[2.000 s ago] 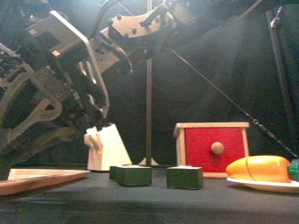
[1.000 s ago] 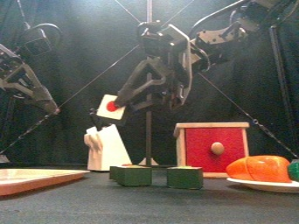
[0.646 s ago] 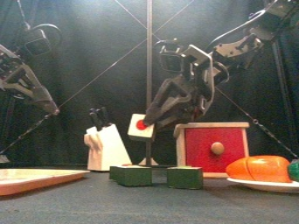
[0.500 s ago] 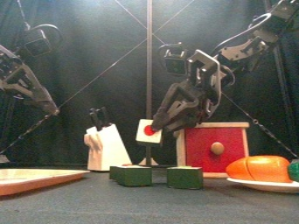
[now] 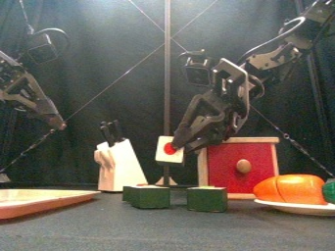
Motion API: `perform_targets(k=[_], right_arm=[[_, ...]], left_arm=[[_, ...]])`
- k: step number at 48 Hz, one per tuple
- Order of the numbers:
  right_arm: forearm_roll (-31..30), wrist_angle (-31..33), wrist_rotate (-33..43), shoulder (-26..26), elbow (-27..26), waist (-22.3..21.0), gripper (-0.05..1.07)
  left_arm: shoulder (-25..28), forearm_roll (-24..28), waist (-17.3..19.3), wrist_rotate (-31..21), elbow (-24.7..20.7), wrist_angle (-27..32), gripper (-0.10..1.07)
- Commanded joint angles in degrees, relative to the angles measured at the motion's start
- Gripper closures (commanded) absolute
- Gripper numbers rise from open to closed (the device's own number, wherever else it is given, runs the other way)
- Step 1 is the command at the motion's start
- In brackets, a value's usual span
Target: Put sushi piece right of plate
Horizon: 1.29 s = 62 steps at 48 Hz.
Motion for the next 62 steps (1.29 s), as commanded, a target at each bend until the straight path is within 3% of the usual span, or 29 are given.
perform_targets(k=[1,11,62], right_arm=[[0.18,-0.26,-0.09,-1.49,-0.70,-0.26,0.22],[-0.18,-0.18,-0.18,-1.23,-0.88,-0.26,0.06],[-0.44,0.97,-0.18,-1.23,-2.46,-0.26,0.06]], left_arm=[[0.09,-0.09,0.09,0.00,-0.70,-0.35,0.11],[0.09,0.00,0.09,0.00,-0.70,-0.35,0.11],[0.09,-0.09,0.09,0.00,-0.70,-0.35,0.11]])
